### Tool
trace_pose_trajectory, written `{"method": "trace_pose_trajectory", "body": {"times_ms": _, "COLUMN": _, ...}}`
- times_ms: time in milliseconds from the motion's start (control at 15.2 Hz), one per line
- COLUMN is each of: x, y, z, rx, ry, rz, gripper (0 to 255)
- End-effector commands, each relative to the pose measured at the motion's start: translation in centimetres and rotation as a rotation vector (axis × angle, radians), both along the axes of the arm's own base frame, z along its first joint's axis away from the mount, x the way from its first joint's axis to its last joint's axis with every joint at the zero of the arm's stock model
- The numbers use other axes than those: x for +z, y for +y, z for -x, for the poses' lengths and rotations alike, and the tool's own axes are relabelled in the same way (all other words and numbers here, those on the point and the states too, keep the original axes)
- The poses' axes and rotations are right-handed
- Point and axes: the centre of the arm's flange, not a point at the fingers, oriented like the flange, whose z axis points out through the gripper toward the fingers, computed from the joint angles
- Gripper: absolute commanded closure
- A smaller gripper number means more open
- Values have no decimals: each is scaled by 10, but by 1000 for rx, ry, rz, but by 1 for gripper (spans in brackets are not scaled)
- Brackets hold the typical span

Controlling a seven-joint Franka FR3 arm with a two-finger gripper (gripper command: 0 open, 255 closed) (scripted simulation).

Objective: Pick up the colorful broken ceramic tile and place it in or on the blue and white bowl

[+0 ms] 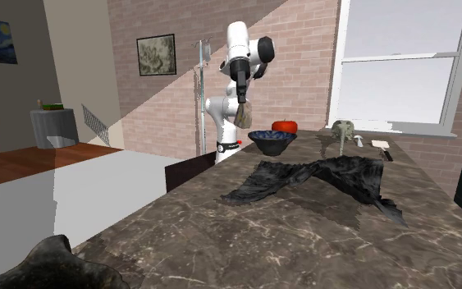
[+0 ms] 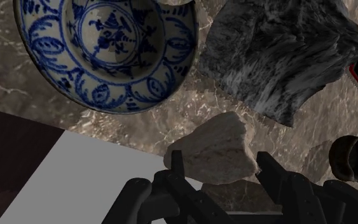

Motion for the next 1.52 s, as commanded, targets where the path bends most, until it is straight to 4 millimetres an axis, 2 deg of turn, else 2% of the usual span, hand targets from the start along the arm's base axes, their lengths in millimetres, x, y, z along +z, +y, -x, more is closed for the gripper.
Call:
{"method": "trace_pose_trajectory", "body": {"times_ms": 0, "x": 12, "y": 1, "z": 1, "rx": 0, "ry": 0, "rz": 0, "gripper": 255}}
{"method": "trace_pose_trajectory", "body": {"times_ms": 264, "x": 30, "y": 1, "z": 1, "rx": 0, "ry": 0, "rz": 0, "gripper": 255}}
{"method": "trace_pose_trajectory", "body": {"times_ms": 792, "x": 65, "y": 39, "z": 92, "rx": 0, "ry": 0, "rz": 0, "gripper": 255}}
{"method": "trace_pose_trajectory", "body": {"times_ms": 858, "x": 72, "y": 47, "z": 110, "rx": 0, "ry": 0, "rz": 0, "gripper": 255}}
{"method": "trace_pose_trajectory", "body": {"times_ms": 1452, "x": 24, "y": 47, "z": 110, "rx": 0, "ry": 0, "rz": 0, "gripper": 255}}
